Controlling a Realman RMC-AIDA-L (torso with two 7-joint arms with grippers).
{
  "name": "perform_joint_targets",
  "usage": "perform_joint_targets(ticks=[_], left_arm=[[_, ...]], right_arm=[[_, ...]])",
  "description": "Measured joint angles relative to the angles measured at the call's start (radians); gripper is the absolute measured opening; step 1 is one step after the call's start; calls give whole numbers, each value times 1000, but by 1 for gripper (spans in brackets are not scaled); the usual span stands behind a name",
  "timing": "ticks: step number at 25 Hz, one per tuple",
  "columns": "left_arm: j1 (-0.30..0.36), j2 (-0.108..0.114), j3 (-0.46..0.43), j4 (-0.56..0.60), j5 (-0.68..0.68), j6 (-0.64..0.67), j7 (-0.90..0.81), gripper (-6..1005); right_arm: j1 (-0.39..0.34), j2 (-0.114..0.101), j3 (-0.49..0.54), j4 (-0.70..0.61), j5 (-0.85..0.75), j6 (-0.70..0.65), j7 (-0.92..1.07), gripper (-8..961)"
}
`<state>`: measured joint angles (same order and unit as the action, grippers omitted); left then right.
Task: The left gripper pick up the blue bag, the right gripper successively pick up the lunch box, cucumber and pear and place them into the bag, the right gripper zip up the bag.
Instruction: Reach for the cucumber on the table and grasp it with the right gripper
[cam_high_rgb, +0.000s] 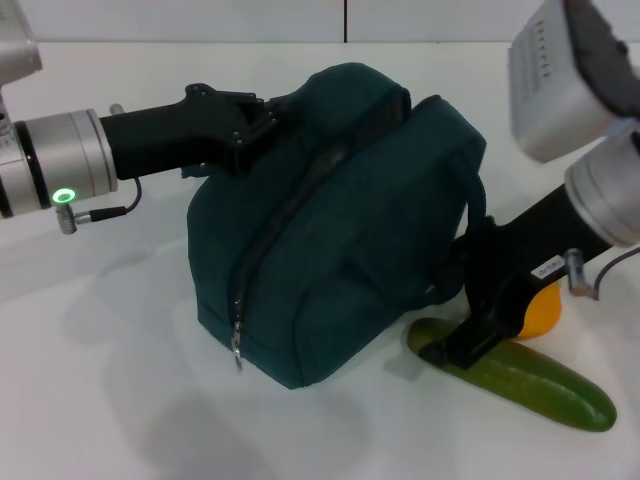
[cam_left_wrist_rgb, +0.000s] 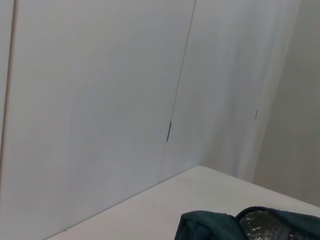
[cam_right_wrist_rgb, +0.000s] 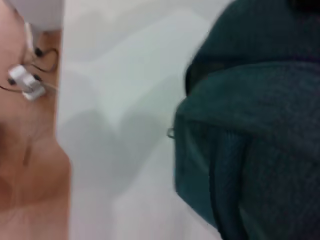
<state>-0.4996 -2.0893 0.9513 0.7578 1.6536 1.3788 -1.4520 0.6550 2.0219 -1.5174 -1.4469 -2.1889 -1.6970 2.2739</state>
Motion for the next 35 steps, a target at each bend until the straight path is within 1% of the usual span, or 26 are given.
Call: perform_joint_targets(ticks=[7,10,13,19,21,23,24,25,27,29,31,35], left_arm=[[-1,0,2,0,0,-4,-1,44],[-1,0,2,0,0,-9,-3,44],[1,0,2,0,0,-9,-4,44],[11,0,-3,0,0,-12,-4,44],[11,1,-4,0,0,-17,-3,44],[11,1,-5,-2,0,-22,0,44],[11,1,-4,-5,0,-22,1,44],[12,1,-5,-8,0,-22,2,44],[12,2,-5,-11,0,-22,2,44],[12,2,-5,-12,0,-22,2,44],[10,3,-5,-12,0,-22,0,44],[3,5,-4,-12,5,-22,-3,44]], right_arm=[[16,1,-127,40,-80,102,43,873],[17,2,-149,38,-87,111,47,873],[7,2,-142,9,-80,112,47,872],[-23,-3,-86,-68,-37,93,33,872],[-38,-3,-50,-92,-14,72,19,871],[-62,-2,6,-120,41,22,-15,871],[-62,-2,6,-120,41,22,-15,871],[-79,-2,56,-134,93,-25,-51,871],[-97,-3,131,-140,157,-113,-106,870],[-104,-3,160,-137,170,-157,-125,870],[-111,-3,185,-130,171,-194,-148,870],[-116,-4,201,-102,166,-227,-186,869]])
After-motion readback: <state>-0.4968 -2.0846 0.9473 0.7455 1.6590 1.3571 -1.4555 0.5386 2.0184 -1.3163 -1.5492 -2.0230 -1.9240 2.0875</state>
